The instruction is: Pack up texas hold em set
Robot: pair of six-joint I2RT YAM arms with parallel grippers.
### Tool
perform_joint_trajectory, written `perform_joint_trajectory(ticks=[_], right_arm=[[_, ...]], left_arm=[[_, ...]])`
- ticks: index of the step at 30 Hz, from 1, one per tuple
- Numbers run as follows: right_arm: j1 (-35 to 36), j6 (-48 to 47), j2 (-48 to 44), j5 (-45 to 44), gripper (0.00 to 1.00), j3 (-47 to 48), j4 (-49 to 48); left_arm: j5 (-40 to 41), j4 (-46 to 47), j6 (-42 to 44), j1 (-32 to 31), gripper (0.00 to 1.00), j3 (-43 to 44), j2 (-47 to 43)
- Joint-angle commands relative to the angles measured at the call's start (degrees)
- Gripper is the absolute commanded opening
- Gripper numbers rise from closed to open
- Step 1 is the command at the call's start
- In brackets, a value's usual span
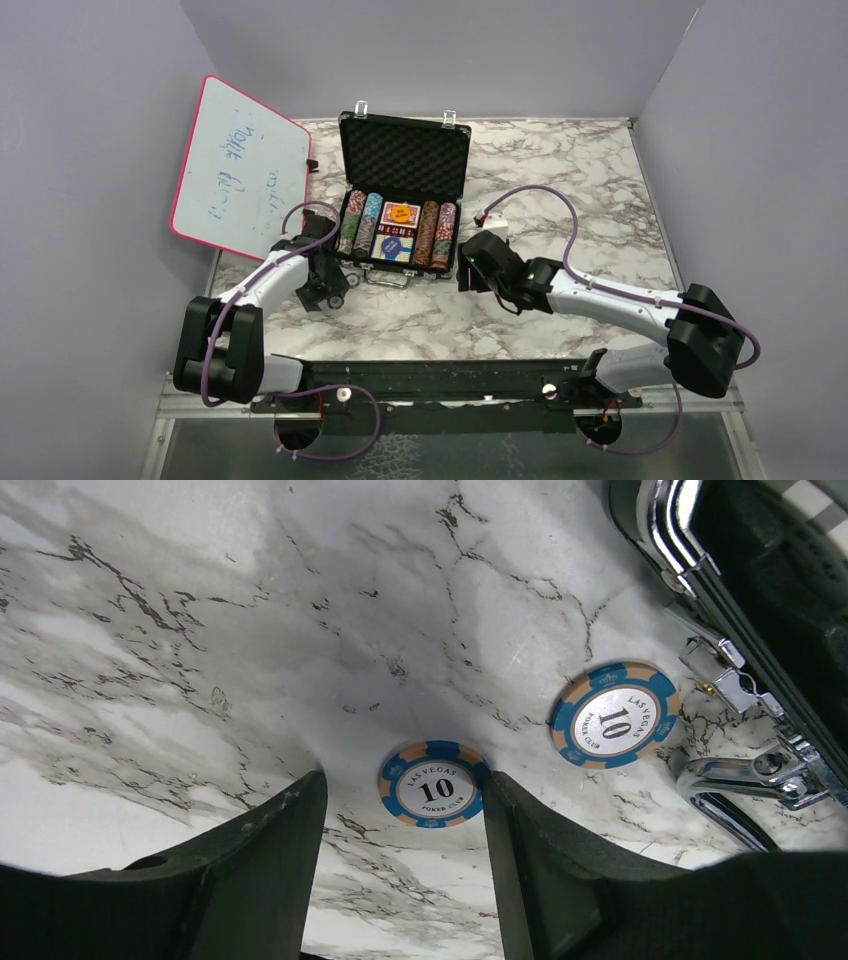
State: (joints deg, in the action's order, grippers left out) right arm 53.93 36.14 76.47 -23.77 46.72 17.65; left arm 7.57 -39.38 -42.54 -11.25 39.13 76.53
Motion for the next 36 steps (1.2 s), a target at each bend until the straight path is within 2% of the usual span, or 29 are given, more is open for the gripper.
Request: perform_joint_trajectory(ticks=[1, 14, 24, 33, 36], right_arm=[[-0.2, -0.1, -0.9, -1.8, 0.65, -0.9, -1.4], [-0.1, 0.5, -1.4, -1.6, 0.65, -1.7, -1.7], [-0.1, 0.4, -2.1, -2.2, 0.65, -2.5, -1.6], [-0.1, 0.6, -2.3, -2.8, 0.65, -2.9, -1.4], [-0.1, 0.6, -2.2, -2.7, 0.65, -2.9, -1.4]], left_arm=[[0.1, 0.2, 1.0, -0.2, 0.62, 0.2, 1.0], [-1.8, 1.0, 1.0, -0.3, 0.61, 2.6, -3.4], [-3.4, 0.9, 1.1, -0.3, 0.66, 1.4, 0.4], [1.2, -2.0, 1.9, -1.3, 0.58, 2.3, 3.9], [0.8, -2.0, 2.4, -1.7, 0.53, 2.5, 4.7]])
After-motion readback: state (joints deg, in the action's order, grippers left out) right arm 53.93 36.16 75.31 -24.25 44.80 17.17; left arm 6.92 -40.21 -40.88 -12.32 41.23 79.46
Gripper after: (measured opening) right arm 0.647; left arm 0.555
